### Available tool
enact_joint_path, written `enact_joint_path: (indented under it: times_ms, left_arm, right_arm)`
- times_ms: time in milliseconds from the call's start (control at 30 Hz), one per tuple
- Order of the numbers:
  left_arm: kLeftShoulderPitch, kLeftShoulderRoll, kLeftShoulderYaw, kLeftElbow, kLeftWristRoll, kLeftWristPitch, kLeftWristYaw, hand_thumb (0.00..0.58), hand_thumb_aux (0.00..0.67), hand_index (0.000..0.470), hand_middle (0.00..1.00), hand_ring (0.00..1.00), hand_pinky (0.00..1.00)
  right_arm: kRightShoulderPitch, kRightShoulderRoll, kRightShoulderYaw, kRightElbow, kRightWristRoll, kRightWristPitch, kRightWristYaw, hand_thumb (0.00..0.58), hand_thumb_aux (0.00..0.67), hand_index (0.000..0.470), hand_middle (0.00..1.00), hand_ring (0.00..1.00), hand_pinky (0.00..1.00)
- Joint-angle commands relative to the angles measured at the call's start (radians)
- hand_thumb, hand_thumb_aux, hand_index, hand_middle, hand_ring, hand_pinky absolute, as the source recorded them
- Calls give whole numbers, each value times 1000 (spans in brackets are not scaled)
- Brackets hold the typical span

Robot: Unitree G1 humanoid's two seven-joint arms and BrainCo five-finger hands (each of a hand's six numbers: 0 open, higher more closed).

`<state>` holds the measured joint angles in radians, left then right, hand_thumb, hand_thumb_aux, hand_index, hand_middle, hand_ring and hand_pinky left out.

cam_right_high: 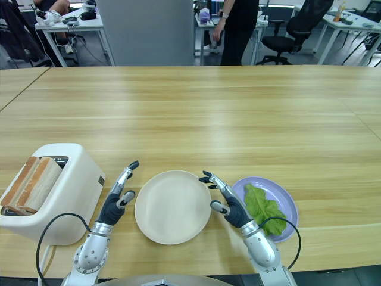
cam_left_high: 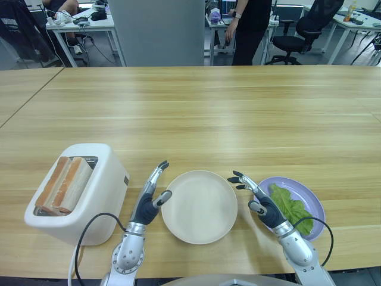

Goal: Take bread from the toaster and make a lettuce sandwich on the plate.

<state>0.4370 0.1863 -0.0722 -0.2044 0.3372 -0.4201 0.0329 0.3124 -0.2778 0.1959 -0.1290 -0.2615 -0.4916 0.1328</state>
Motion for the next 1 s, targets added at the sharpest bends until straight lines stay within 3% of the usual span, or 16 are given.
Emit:
enact_joint_path:
  times_ms: [33,333,500,600,700,867,1000]
  left_arm:
    - [36,8,-23,10,14,-12,-7,0,0,0,0,0,0]
    - [86,19,-23,-74,41,7,-12,0,0,0,0,0,0]
    - [124,-9,53,-428,147,213,-63,0,0,0,0,0,0]
    - [146,5,201,-616,231,336,-108,0,0,0,0,0,0]
    - [163,63,374,-670,310,379,-129,0,0,0,0,0,0]
    - [211,117,689,-665,300,402,-95,0,0,0,0,0,0]
    - [266,161,861,-530,295,384,-69,0,0,0,0,0,0]
  right_arm:
    - [-16,-9,-18,15,-12,7,-6,0,0,0,216,216,216]
    - [-29,-14,-33,16,6,25,3,0,0,0,227,227,227]
    - [-15,-13,-44,9,-1,41,-5,0,0,0,216,216,216]
    - [2,-8,-52,4,-10,54,-18,0,0,0,220,220,220]
    - [40,5,-57,-14,-25,63,-45,0,0,0,220,220,220]
    - [85,22,-66,-38,-37,73,-72,0,0,0,227,227,227]
    - [105,28,-73,-44,-43,76,-87,0,0,0,227,227,227]
